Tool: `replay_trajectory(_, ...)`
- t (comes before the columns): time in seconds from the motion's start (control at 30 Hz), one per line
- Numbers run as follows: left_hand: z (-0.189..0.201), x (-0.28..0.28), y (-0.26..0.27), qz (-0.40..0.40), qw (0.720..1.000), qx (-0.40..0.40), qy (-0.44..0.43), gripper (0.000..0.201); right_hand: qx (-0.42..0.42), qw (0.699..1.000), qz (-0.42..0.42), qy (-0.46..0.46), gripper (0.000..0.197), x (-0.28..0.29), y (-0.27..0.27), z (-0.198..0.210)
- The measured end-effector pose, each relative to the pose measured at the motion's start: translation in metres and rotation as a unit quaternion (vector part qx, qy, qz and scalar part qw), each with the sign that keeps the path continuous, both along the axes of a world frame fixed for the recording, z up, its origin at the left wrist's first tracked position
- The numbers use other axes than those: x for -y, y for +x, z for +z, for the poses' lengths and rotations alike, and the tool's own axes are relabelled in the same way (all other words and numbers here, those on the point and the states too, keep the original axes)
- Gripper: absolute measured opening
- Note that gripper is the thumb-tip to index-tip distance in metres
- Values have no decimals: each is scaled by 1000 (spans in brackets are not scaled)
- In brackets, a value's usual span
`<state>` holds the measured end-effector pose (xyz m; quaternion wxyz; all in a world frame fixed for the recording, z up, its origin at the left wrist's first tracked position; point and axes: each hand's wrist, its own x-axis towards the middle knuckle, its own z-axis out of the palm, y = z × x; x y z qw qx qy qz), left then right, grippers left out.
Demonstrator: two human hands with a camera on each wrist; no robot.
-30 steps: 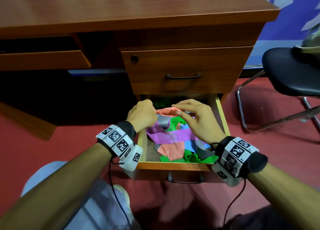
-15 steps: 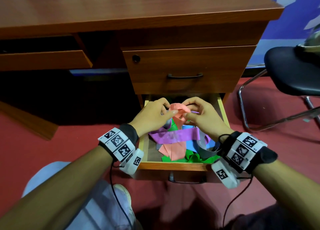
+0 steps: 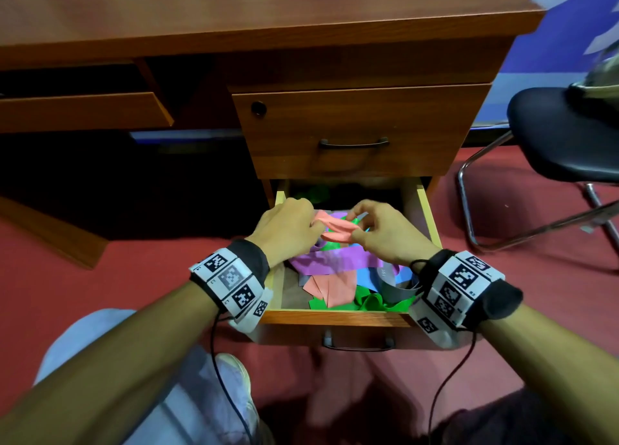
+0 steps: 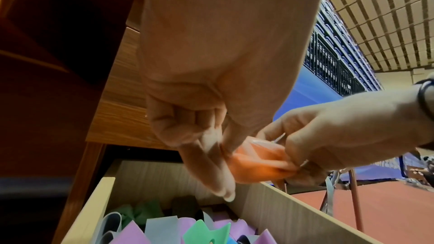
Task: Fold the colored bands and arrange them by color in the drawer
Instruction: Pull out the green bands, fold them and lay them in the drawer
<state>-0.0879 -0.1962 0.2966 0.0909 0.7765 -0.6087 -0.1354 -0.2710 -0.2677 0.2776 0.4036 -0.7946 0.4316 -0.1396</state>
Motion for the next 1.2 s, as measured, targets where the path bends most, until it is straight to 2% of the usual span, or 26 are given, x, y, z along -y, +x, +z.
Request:
replay_trajectory(0.1,0,-1,1,-50,998,-26,16,33,-57,998,23,-23,11,2,-4,-3)
replay_trajectory(0.2,-1,-2,1,-122,992,-14,36,36,-17,998,59,-15,15,2,-5,-5)
replay_trajectory(0.27,-3,-2,-1,-140,989,-28,35,37,18,996,92,-9,15,-1,-3,-3)
replay_trajectory(0.37,1,0,-2,-119,990,-70,8,35,26,997,78,-5,14,-1,-2,-2)
replay_trajectory(0.5,8,2,6,-67,997,-47,-11,34,24,998,-13,54,10,13,-9,0)
replay_trajectory(0.57,7,3,6,-63,991,-120,22,36,24,996,-30,75,8,14,-9,4)
replay_trajectory(0.67,10,6,3,-57,964,-255,48,40,14,994,-78,80,23,20,-10,2)
replay_trajectory(0.73,12,8,5,-11,949,-314,24,39,24,987,-129,91,28,25,-12,2)
replay_trajectory(0.8,8,10,10,62,939,-339,-1,37,61,977,-162,128,24,28,-14,3)
replay_trajectory(0.87,5,11,14,111,937,-330,-16,36,109,964,-181,161,15,26,-12,5)
replay_trajectory(0.97,3,11,15,122,954,-273,18,38,200,935,-217,195,9,26,-9,6)
replay_trajectory(1.07,1,8,12,100,959,-238,118,45,202,944,-235,114,11,33,-11,4)
replay_trajectory(1.2,-4,2,4,36,948,-205,240,46,205,955,-212,34,13,35,-12,4)
